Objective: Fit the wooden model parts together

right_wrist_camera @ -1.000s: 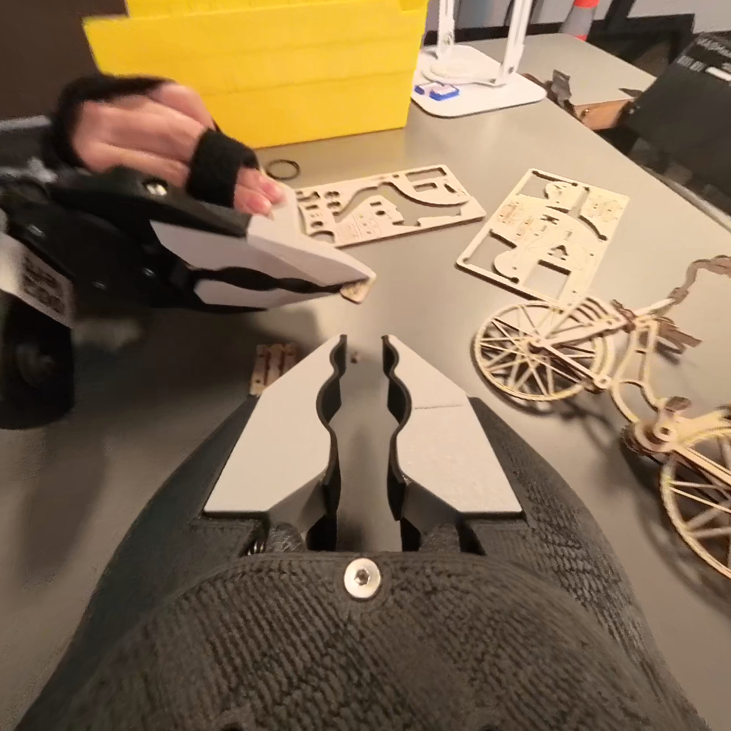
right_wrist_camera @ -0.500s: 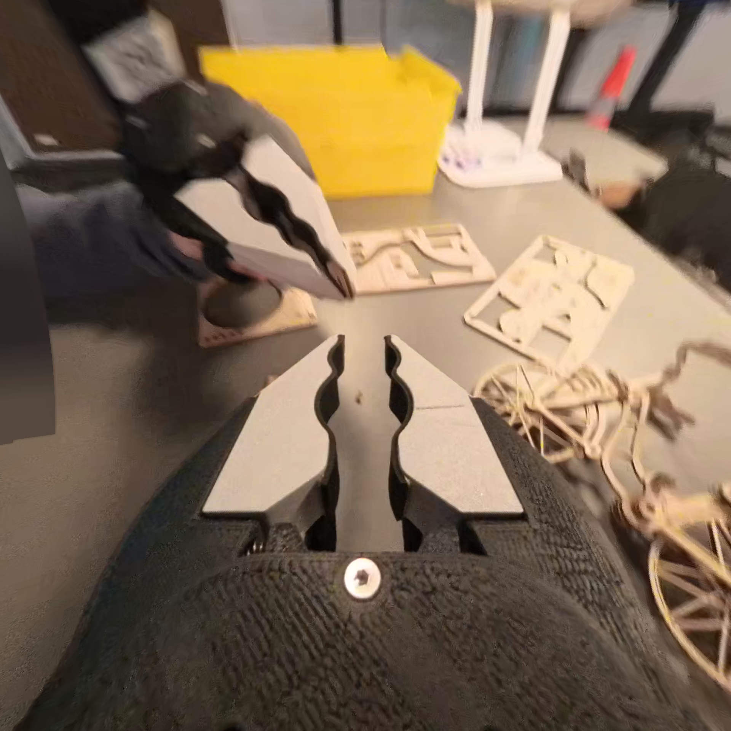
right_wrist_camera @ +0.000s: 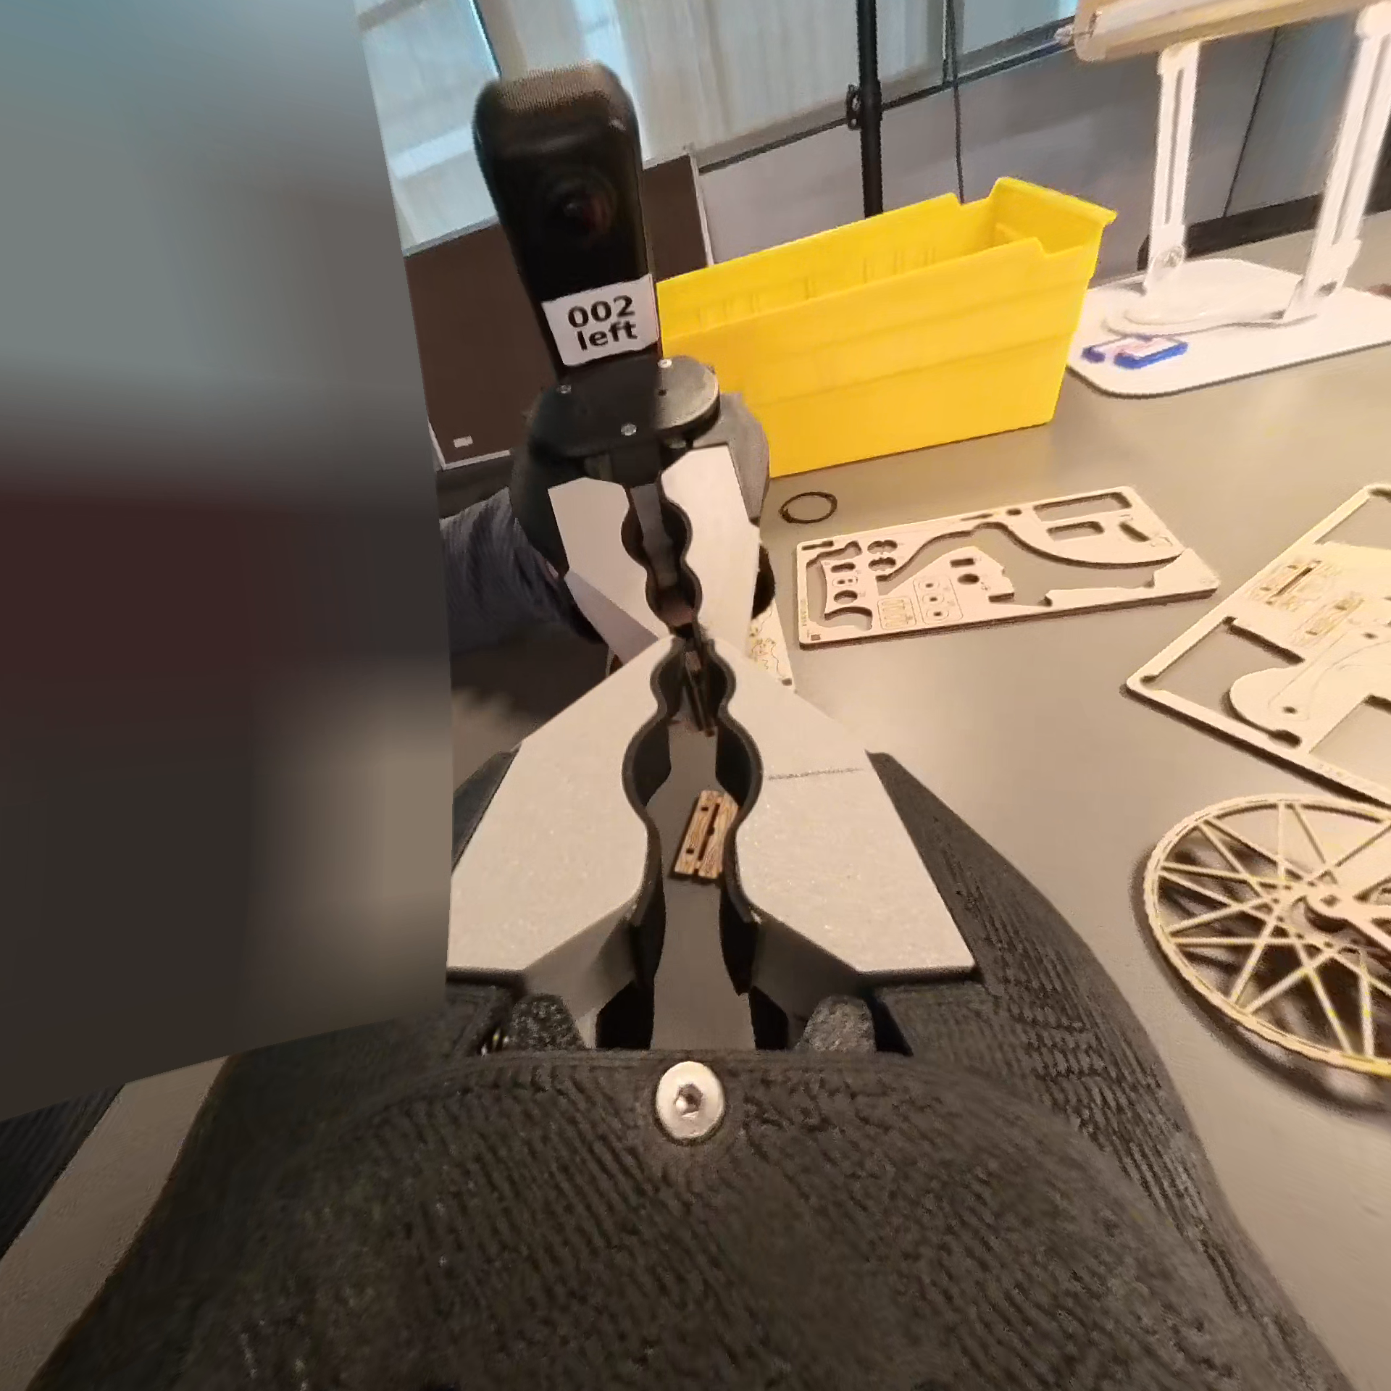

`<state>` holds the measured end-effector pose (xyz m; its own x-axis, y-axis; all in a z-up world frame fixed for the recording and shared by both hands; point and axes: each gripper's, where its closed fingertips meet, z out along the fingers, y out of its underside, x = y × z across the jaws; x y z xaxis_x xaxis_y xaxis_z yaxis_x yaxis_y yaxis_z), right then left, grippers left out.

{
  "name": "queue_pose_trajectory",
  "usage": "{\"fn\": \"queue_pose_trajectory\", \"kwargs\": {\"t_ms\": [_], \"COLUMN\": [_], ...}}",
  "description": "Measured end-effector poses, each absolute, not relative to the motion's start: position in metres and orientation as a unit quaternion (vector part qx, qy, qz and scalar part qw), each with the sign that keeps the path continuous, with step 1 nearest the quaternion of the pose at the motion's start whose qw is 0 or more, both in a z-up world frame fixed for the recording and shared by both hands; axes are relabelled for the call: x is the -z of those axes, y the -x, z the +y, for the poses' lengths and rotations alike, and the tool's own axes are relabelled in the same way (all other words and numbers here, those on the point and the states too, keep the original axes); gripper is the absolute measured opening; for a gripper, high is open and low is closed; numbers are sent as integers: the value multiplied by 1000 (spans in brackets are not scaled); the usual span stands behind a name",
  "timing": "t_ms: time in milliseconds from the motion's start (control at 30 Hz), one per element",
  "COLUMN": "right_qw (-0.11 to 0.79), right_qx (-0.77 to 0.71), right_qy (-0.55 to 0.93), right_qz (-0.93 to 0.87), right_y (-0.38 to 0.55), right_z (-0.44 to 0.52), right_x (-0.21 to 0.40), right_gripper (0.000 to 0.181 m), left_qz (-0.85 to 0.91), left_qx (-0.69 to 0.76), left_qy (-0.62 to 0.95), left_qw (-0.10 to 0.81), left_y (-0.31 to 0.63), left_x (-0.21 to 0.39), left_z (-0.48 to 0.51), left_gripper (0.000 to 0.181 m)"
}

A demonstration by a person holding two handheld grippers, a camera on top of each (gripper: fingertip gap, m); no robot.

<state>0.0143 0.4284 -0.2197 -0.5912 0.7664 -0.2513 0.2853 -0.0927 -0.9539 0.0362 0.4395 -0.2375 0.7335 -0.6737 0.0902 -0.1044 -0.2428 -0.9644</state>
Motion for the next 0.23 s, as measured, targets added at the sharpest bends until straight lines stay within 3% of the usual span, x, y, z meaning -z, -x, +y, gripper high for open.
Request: {"fn": "queue_pose_trajectory", "kwargs": {"t_ms": [233], "right_qw": [193], "right_qx": [-641], "right_qy": [431], "right_qz": [-605], "right_y": [-10], "right_z": [435], "right_x": [214], "right_gripper": [1], "left_qz": [221], "left_qx": [283], "left_qy": [739], "left_qw": [570], "left_y": [-33], "left_x": [232], "left_z": [445], "left_gripper": [3]}}
